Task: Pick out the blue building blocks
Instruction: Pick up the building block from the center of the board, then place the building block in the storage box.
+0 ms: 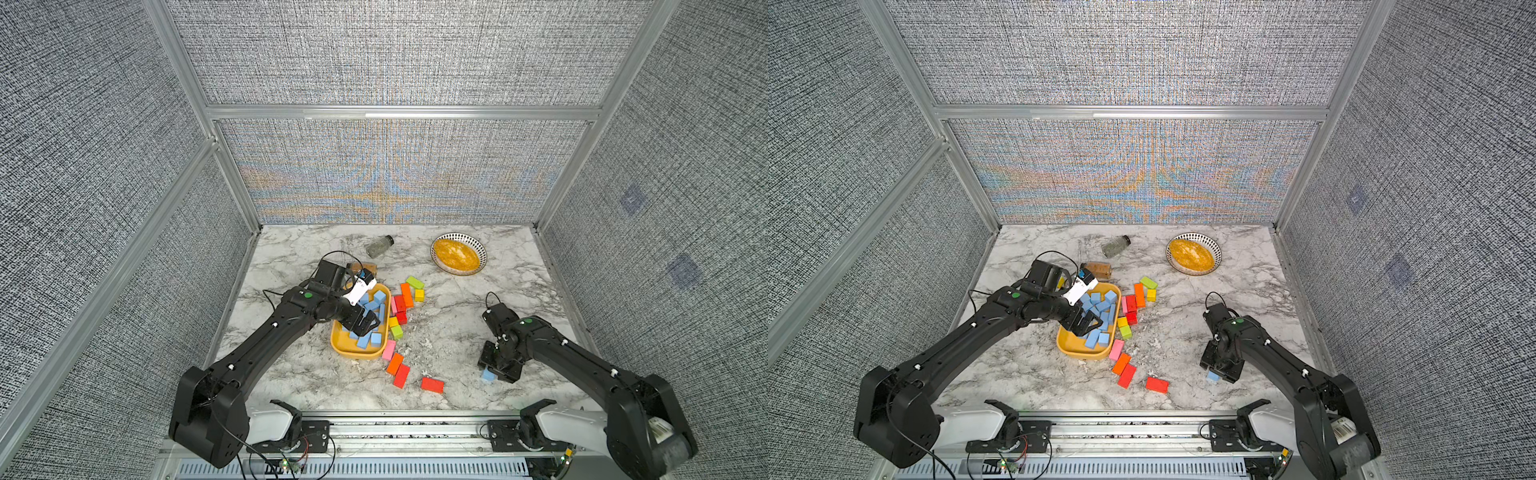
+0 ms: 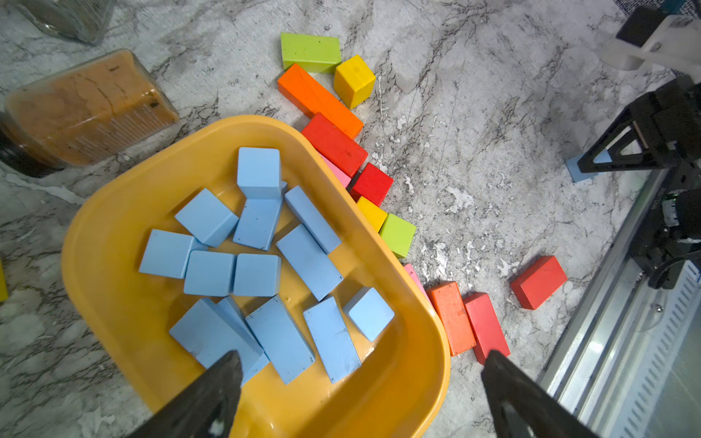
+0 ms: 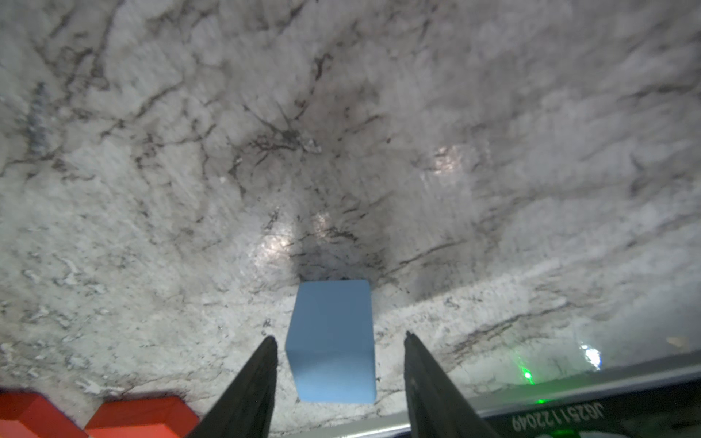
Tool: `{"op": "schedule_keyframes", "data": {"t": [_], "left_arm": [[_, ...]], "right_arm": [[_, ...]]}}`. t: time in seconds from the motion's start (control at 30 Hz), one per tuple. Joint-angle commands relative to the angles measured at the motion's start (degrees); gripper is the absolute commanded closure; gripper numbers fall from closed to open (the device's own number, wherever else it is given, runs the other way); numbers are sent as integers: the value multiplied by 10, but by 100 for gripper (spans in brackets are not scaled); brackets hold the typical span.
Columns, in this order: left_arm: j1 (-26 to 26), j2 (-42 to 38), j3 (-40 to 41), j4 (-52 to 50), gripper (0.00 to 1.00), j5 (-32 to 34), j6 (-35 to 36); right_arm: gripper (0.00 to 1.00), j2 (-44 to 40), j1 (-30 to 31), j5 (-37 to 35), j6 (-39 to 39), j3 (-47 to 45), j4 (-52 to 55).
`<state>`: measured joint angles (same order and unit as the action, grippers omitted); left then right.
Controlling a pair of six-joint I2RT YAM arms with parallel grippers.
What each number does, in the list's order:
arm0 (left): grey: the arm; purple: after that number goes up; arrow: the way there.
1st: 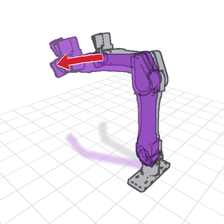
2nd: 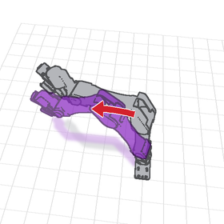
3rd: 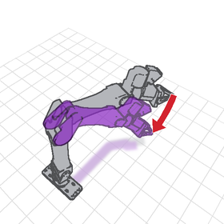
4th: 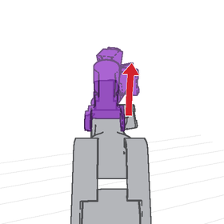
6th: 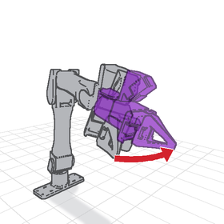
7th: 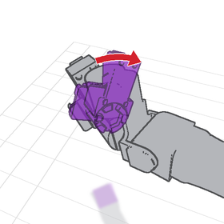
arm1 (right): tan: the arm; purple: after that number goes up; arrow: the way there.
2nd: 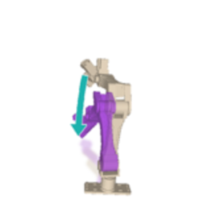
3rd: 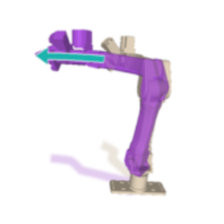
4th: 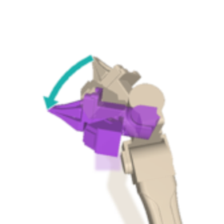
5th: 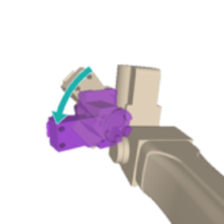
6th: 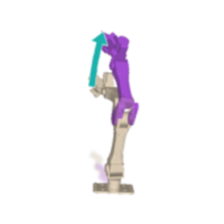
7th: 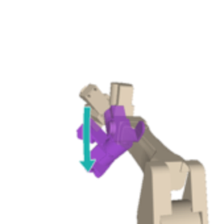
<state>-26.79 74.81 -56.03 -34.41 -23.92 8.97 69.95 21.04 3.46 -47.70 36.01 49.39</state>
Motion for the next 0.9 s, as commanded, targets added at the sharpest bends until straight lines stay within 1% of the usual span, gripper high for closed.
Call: {"op": "schedule_keyframes", "data": {"t": [0.0, 0.03, 0.07, 0.13, 0.2, 0.27, 0.33, 0.37, 0.4, 0.43, 0.47, 0.53, 0.6, 0.63, 0.67, 0.73, 0.83, 0.87], "left_arm": [[3, 1, -3, 12, 0, -10, -1], [3, 0, -3, 12, 0, -10, 0], [4, -1, -2, 12, 0, -9, 1], [5, -1, 0, 13, 0, -8, 3], [6, -3, 3, 13, 0, -7, 3], [7, -6, 7, 15, 1, -10, 3], [8, -10, 10, 20, 1, -15, 5], [7, -13, 9, 17, 1, -28, 16], [8, -15, 7, 9, 1, -55, 40], [8, -18, 6, 0, 2, -88, 76], [9, -24, 10, -2, 3, -114, 96], [8, -34, 25, 10, 4, -146, 128], [9, -39, 30, 9, 5, -169, 170], [9, -39, 29, 4, 5, -173, 194], [9, -40, 28, -1, 6, -175, 216], [8, -40, 24, -20, 6, -183, 280], [7, -35, 15, -57, 6, -208, 377], [7, -34, 11, -65, 6, -215, 397]], "right_arm": [[62, 9, 1, 3, 15, -2, -15], [73, 10, 0, 8, 19, -1, -17], [79, 9, 0, 12, 23, 2, -18], [86, 4, 1, 15, 25, 13, -16], [90, -5, 2, 17, 26, 29, -10], [92, -12, 6, 21, 24, 54, -9], [93, -19, 20, 41, 25, 79, -36], [93, -23, 32, 57, 24, 92, -65], [93, -27, 42, 79, 28, 94, -105], [93, -34, 55, 114, 33, 94, -167], [93, -38, 65, 150, 29, 95, -235], [93, -36, 81, 210, -1, 84, -365], [93, -20, 98, 253, -34, 74, -475], [93, -6, 109, 267, -40, 79, -509], [93, 8, 123, 273, -37, 89, -523], [93, 46, 156, 294, -22, 126, -540], [93, 106, 199, 342, -22, 146, -592], [93, 122, 208, 351, -23, 152, -599]]}}
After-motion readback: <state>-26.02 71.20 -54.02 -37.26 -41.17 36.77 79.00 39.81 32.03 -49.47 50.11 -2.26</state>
